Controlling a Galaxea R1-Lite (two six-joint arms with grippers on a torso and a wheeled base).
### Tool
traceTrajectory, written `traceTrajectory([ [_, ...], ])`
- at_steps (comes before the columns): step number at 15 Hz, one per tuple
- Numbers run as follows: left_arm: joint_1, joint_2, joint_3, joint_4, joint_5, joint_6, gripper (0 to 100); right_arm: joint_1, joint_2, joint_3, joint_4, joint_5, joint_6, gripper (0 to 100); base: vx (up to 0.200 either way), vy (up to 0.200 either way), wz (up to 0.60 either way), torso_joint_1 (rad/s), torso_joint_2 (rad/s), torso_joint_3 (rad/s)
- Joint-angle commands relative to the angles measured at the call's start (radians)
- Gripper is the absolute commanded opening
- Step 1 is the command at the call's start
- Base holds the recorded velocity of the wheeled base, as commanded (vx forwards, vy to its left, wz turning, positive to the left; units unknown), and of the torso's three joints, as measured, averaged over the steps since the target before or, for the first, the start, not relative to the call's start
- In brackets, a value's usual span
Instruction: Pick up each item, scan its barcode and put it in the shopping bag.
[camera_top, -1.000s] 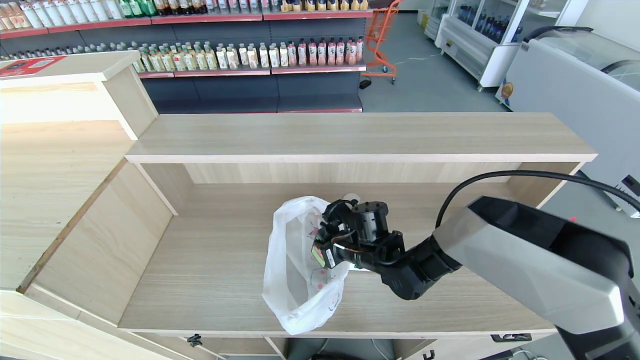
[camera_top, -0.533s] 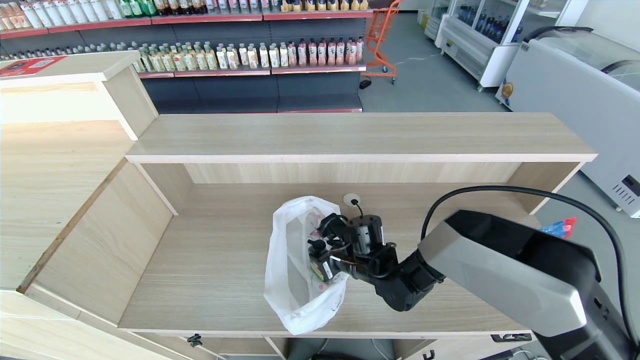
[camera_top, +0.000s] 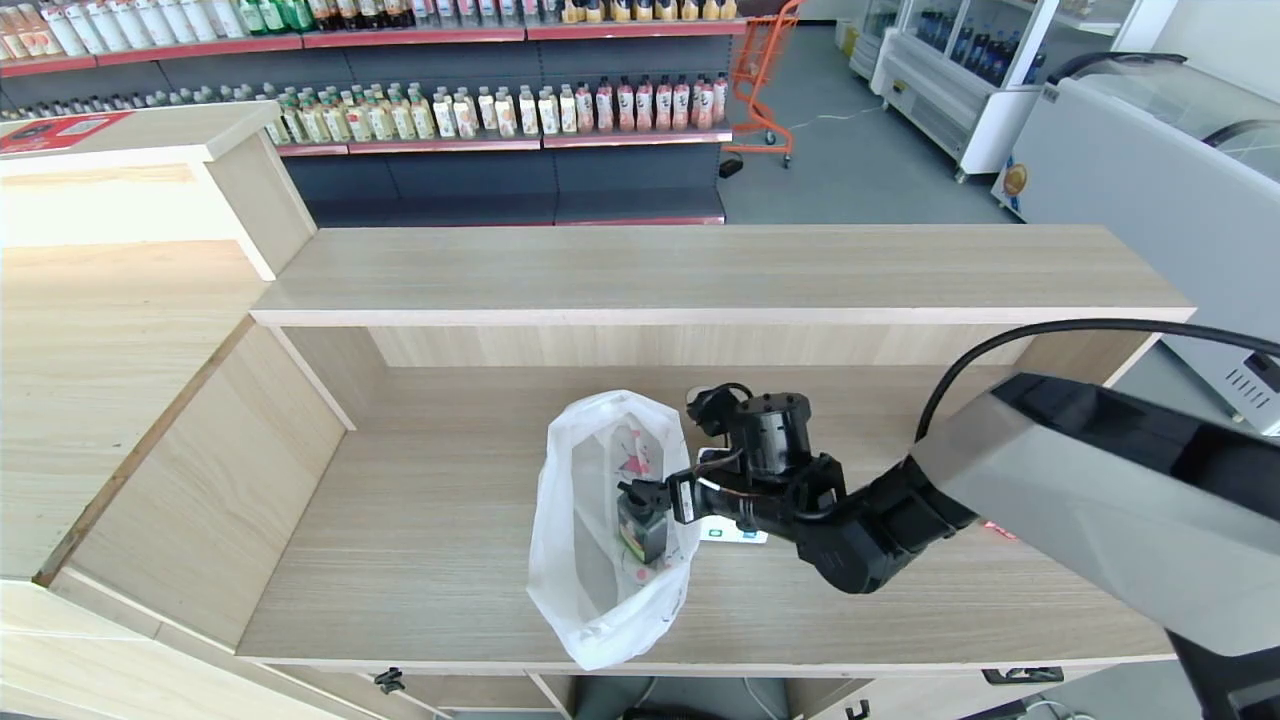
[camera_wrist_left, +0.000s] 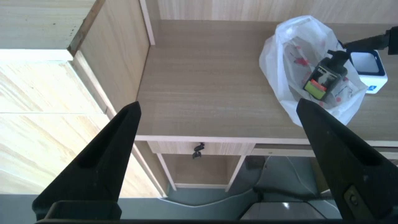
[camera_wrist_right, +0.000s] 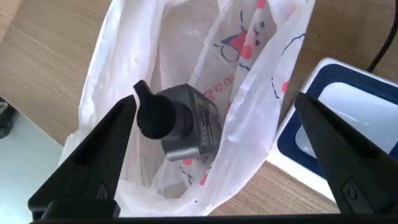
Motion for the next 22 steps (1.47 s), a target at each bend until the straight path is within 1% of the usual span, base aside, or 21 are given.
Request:
traceTrajectory([
  [1, 0.000, 0.000, 0.000, 0.000, 0.000, 0.000, 100, -0.046, -0.323, 0.192, 0.080, 0.045, 0.192, 100, 0.000, 0.000, 0.00, 0.000, 0.00, 0.000],
  [2, 0.000, 0.000, 0.000, 0.000, 0.000, 0.000, 100, -0.046, -0.435, 0.267, 0.102, 0.065, 0.242, 100, 0.000, 0.000, 0.00, 0.000, 0.00, 0.000],
  [3, 0.000, 0.000, 0.000, 0.000, 0.000, 0.000, 100, -0.049, -0.553, 0.344, 0.135, 0.055, 0.242, 100, 0.000, 0.000, 0.00, 0.000, 0.00, 0.000],
  [4, 0.000, 0.000, 0.000, 0.000, 0.000, 0.000, 100, -0.071, -0.652, 0.422, 0.143, 0.020, 0.215, 100, 0.000, 0.000, 0.00, 0.000, 0.00, 0.000],
  [6, 0.000, 0.000, 0.000, 0.000, 0.000, 0.000, 100, -0.160, -0.838, 0.532, 0.195, 0.003, 0.106, 100, 0.000, 0.000, 0.00, 0.000, 0.00, 0.000],
  [7, 0.000, 0.000, 0.000, 0.000, 0.000, 0.000, 100, -0.206, -0.919, 0.566, 0.238, 0.003, 0.094, 100, 0.000, 0.000, 0.00, 0.000, 0.00, 0.000],
  [8, 0.000, 0.000, 0.000, 0.000, 0.000, 0.000, 100, -0.233, -0.967, 0.591, 0.284, 0.003, 0.094, 100, 0.000, 0.000, 0.00, 0.000, 0.00, 0.000],
  [9, 0.000, 0.000, 0.000, 0.000, 0.000, 0.000, 100, -0.256, -1.010, 0.620, 0.324, 0.002, 0.094, 100, 0.000, 0.000, 0.00, 0.000, 0.00, 0.000],
  [10, 0.000, 0.000, 0.000, 0.000, 0.000, 0.000, 100, -0.259, -1.050, 0.657, 0.336, 0.000, 0.094, 100, 0.000, 0.000, 0.00, 0.000, 0.00, 0.000],
  [12, 0.000, 0.000, 0.000, 0.000, 0.000, 0.000, 100, -0.259, -1.088, 0.684, 0.339, -0.003, 0.094, 100, 0.000, 0.000, 0.00, 0.000, 0.00, 0.000],
  [17, 0.000, 0.000, 0.000, 0.000, 0.000, 0.000, 100, -0.261, -1.145, 0.683, 0.411, -0.018, 0.094, 100, 0.000, 0.000, 0.00, 0.000, 0.00, 0.000],
  [20, 0.000, 0.000, 0.000, 0.000, 0.000, 0.000, 100, -0.265, -1.151, 0.686, 0.416, -0.018, 0.098, 100, -0.200, -0.200, 0.00, 0.009, 0.00, -0.001],
  [22, 0.000, 0.000, 0.000, 0.000, 0.000, 0.000, 100, -0.272, -1.153, 0.683, 0.416, -0.044, 0.129, 100, -0.200, -0.200, 0.00, -0.005, 0.01, 0.002],
])
